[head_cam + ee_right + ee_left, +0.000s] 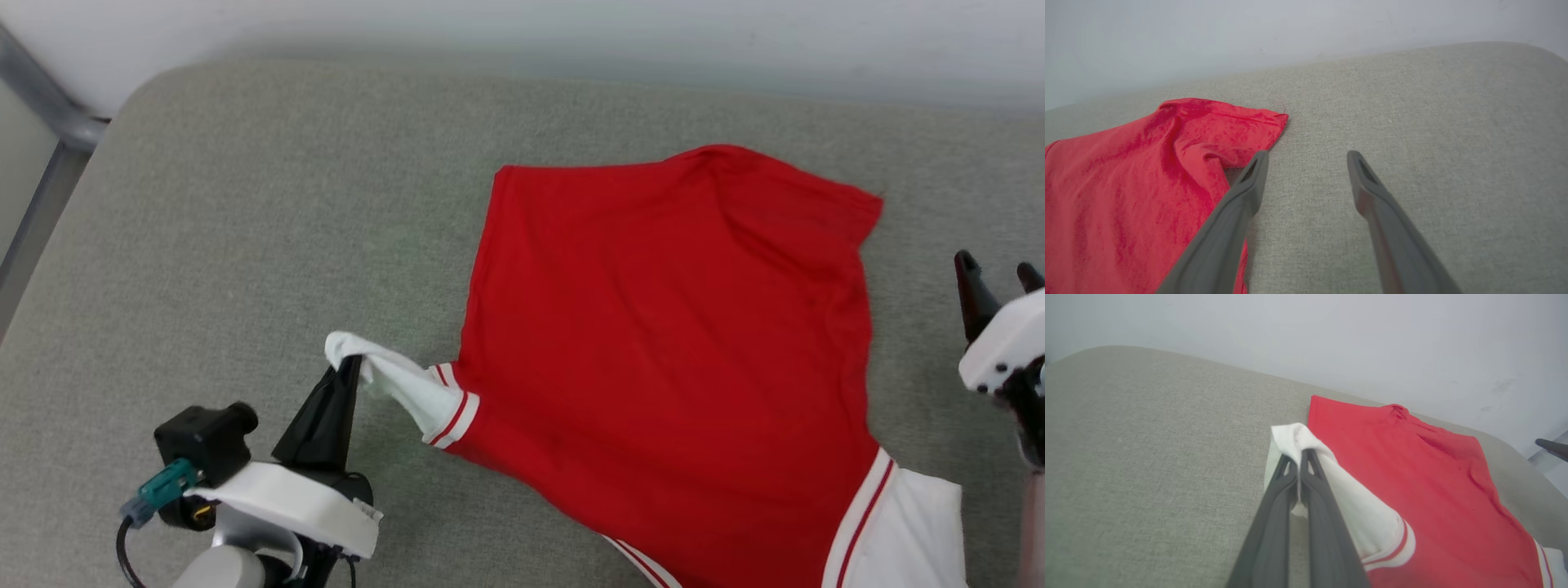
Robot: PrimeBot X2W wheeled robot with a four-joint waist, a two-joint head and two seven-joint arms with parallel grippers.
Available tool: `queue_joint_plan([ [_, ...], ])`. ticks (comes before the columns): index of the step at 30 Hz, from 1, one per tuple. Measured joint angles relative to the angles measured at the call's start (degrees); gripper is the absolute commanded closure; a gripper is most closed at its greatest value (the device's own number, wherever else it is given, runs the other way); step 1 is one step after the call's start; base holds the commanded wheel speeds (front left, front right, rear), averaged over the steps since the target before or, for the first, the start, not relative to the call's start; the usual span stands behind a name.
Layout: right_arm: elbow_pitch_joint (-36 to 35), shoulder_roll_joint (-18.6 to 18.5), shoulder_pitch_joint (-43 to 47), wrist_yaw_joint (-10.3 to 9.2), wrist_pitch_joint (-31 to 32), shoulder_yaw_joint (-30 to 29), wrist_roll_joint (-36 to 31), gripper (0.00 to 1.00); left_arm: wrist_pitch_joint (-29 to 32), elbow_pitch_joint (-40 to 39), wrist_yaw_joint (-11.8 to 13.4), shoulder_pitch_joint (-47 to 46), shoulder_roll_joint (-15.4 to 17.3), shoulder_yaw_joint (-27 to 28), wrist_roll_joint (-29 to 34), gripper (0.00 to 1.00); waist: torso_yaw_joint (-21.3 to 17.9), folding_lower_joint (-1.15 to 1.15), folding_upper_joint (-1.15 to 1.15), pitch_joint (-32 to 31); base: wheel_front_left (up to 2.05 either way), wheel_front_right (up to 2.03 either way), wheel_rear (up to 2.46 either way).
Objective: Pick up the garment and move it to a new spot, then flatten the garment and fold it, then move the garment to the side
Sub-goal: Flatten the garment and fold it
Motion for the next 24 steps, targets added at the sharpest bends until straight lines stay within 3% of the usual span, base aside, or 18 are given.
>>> queue_joint_plan([
  [10, 10.7, -4.3, -19.7, 0.00, 20.7, 0.5, -3.9, 0.00, -2.1, 4.2, -5.6, -8.8, -4.2, -1.5, 1.1, 1.00, 6.0, 0.01, 0.00, 9.1, 0.00, 0.00, 0.00],
  [21, 15.9, -4.9, -27.4, -0.01, 32.9, -2.9, -9.0, 0.00, -3.0, 7.5, -9.1, -12.2, -6.8, -1.3, 2.0, 1.00, 10.3, 0.00, -0.01, 16.0, 0.00, 0.00, 0.00],
  [22, 16.1, -4.8, -27.7, 0.03, 34.8, -3.9, -9.2, 0.18, -3.0, 7.8, -9.2, -12.2, -7.0, -1.2, 2.0, 1.00, 10.5, 0.00, -0.01, 16.2, 0.00, 0.00, 0.00],
  [23, 16.1, -4.7, -27.9, 0.03, 36.5, -4.7, -9.3, 0.76, -3.1, 8.1, -9.5, -12.2, -7.2, -1.1, 2.1, 1.00, 10.6, -0.01, -0.01, 16.3, 0.00, 0.00, 0.00],
  [24, 16.1, -4.5, -28.1, 0.03, 37.8, -5.4, -9.4, 0.98, -3.1, 8.4, -9.6, -12.2, -7.4, -1.1, 2.2, 1.00, 10.6, -0.01, -0.01, 16.2, 0.00, 0.00, 0.00],
])
